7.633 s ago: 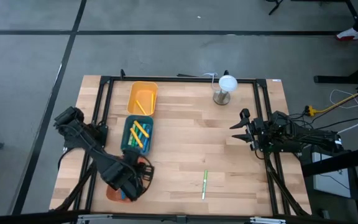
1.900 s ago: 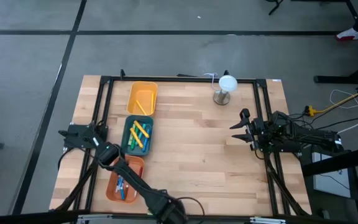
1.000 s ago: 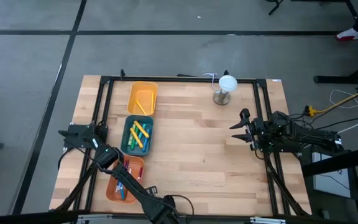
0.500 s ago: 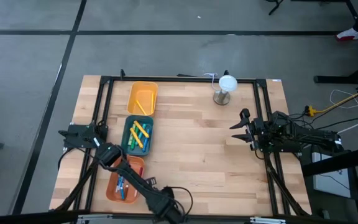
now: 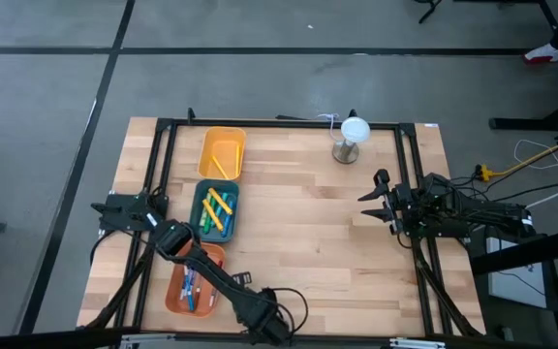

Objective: Pick & Place Markers
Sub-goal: Put the light green marker pen into the orange bin

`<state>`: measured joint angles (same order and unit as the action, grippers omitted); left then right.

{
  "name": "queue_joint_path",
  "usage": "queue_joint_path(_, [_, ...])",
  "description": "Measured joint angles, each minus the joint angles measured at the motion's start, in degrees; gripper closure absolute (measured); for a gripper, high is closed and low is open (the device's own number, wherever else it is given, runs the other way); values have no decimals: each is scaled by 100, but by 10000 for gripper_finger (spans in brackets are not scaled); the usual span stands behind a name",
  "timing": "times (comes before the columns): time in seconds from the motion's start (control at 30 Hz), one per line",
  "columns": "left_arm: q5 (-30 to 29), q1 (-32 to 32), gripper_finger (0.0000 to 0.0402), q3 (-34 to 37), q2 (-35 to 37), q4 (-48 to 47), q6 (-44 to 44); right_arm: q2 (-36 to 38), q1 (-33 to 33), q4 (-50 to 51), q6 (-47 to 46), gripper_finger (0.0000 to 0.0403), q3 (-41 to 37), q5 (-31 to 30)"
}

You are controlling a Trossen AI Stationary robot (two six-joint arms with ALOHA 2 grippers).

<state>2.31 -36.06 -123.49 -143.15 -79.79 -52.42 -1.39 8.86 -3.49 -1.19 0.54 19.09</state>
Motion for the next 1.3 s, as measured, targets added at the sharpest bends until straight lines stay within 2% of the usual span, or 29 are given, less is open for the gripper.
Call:
queue_joint_path(0.7, [-374, 239, 348, -6, 21, 449, 504, 0, 0, 0, 0, 233, 0, 0])
queue_joint_path(0.9, [37, 461, 367, -6, 21, 511, 182, 0, 2, 0, 2, 233, 0, 0])
queue_joint_path(1.03, [81, 656, 374, -12, 21, 588, 70, 0, 0, 0, 0, 233, -1, 0])
queue_joint_path(1.17, [-232, 823, 369, -13, 21, 594, 68, 0, 0, 0, 2, 233, 0, 0])
queue_joint_path(1.3, [-630, 937, 344, -10, 19, 588, 233, 0, 2, 0, 0, 233, 0, 0])
